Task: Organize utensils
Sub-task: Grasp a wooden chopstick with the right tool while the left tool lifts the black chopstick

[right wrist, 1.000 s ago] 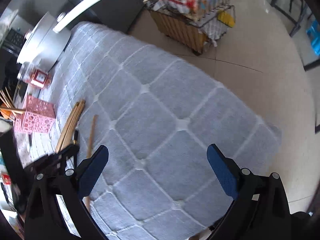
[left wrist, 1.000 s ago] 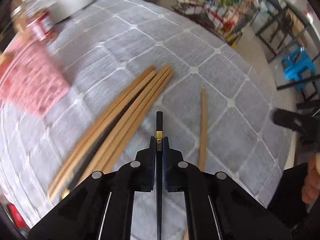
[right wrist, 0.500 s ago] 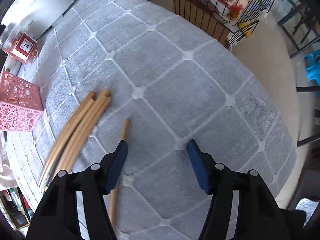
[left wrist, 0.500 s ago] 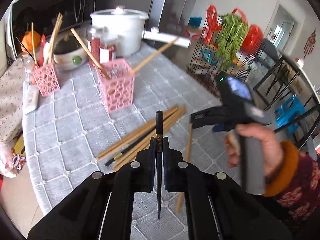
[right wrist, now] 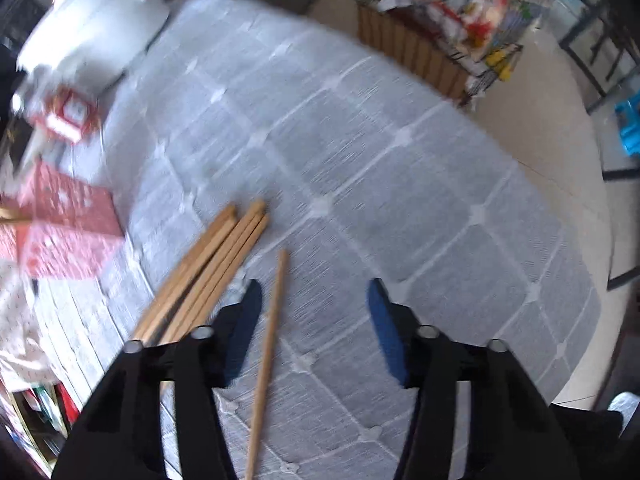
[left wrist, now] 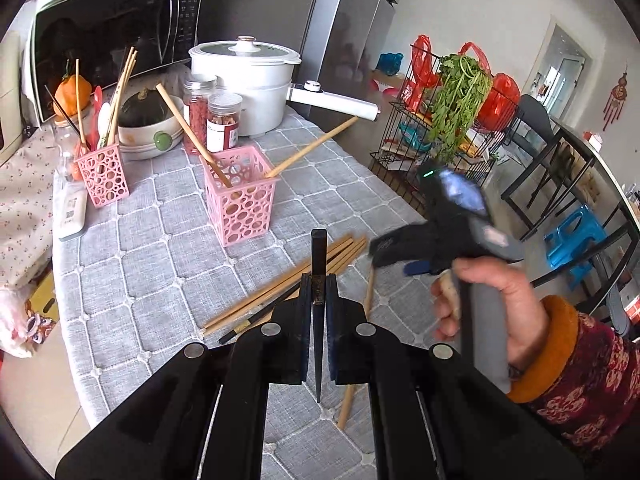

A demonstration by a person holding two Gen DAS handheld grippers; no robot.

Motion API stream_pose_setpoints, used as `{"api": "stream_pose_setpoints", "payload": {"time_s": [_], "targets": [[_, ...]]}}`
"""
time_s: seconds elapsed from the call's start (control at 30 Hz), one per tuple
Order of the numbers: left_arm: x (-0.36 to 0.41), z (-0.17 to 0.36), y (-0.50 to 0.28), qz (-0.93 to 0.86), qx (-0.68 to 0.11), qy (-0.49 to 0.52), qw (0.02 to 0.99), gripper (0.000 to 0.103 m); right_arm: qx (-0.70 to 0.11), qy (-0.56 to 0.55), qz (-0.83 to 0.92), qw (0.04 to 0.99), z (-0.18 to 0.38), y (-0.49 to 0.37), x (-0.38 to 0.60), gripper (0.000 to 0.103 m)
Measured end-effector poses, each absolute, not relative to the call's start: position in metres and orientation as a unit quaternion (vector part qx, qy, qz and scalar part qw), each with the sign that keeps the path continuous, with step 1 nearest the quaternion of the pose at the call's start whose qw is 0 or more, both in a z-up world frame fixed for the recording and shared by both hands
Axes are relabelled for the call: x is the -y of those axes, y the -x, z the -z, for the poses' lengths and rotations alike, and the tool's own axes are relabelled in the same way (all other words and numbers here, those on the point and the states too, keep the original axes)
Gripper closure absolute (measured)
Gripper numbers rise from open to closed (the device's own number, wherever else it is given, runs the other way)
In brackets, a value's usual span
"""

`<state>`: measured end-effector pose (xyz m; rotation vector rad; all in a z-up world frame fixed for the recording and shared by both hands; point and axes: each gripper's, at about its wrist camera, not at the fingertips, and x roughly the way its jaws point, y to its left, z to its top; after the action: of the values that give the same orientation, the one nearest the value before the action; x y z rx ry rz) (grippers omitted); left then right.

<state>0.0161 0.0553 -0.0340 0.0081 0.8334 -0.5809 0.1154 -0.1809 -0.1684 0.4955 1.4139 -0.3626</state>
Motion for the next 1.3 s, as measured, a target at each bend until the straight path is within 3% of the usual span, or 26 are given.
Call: {"api": "stream_pose_setpoints", "payload": {"time_s": [0.07, 0.1, 0.23, 0.43, 0.8, 1.3], "targets": [[-0.058, 0.033, -0.016, 0.276, -0.398, -0.003, 0.875, 0.097, -0.637, -0.186, 0.169, 0.729, 0.170, -0.118, 0.165, 0.075], [-0.059, 0.032, -0.016, 0.275, -0.396, -0.002, 0.876, 0.097, -0.639, -0.170, 0.163, 0.732, 0.171, -0.120, 0.157, 0.090], [-0.065, 0.027, -0.014, 0.270, -0.391, 0.004, 0.880, 0.097, -0.627, -0.175, 0.160, 0.742, 0.171, -0.113, 0.157, 0.097], [-0.073, 0.017, -0.008, 0.265, -0.378, 0.012, 0.887, 0.097, -0.572, -0.194, 0.122, 0.787, 0.144, -0.076, 0.175, 0.097], [-0.088, 0.002, -0.001, 0.240, -0.357, 0.047, 0.902, 0.097, -0.431, -0.172, 0.021, 0.885, 0.030, 0.007, 0.180, 0.098], [-0.090, -0.074, -0.029, 0.189, -0.273, 0.062, 0.941, 0.097, -0.306, -0.181, -0.060, 0.933, -0.105, 0.009, 0.168, 0.097]]}}
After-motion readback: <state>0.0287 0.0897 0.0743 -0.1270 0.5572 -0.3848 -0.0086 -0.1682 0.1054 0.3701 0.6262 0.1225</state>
